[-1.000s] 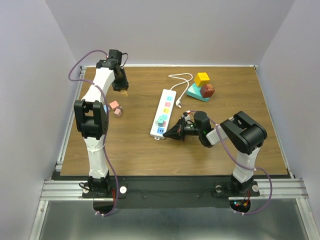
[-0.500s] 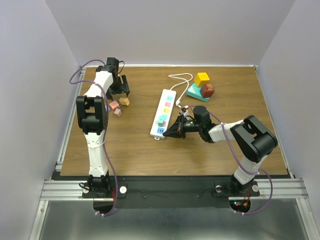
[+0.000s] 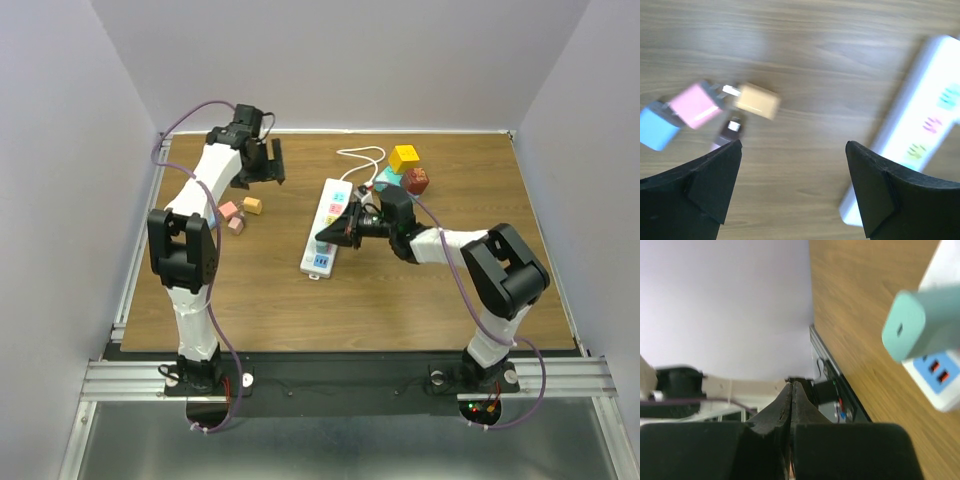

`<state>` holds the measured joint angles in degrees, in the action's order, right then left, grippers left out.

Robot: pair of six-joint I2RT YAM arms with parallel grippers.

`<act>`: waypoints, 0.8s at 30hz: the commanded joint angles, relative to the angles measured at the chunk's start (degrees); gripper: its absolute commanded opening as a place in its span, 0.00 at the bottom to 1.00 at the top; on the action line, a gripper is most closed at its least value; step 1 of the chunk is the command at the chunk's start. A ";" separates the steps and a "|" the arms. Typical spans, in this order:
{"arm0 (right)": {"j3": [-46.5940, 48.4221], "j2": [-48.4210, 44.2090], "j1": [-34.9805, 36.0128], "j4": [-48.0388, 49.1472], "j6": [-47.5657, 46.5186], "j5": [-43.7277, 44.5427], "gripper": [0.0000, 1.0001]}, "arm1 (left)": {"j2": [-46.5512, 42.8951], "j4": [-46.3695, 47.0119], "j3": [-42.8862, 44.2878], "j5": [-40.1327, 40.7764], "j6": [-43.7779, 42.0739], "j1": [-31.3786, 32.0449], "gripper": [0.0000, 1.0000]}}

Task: Pull the plug off the socket

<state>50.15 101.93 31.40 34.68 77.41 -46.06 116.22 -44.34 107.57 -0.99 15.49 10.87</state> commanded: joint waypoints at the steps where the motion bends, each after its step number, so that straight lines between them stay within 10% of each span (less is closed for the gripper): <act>1: 5.21 1.77 -3.18 -1.18 -0.42 5.62 0.00 | -7.14 -0.05 -2.44 -2.08 -0.81 6.78 0.98; 24: 26.75 24.01 -9.60 -19.20 -11.40 7.22 0.00 | -15.51 10.23 -21.08 3.10 6.75 26.65 0.99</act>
<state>74.63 123.50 21.45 17.80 67.79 -37.89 99.37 -35.59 86.70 -1.23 21.34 35.44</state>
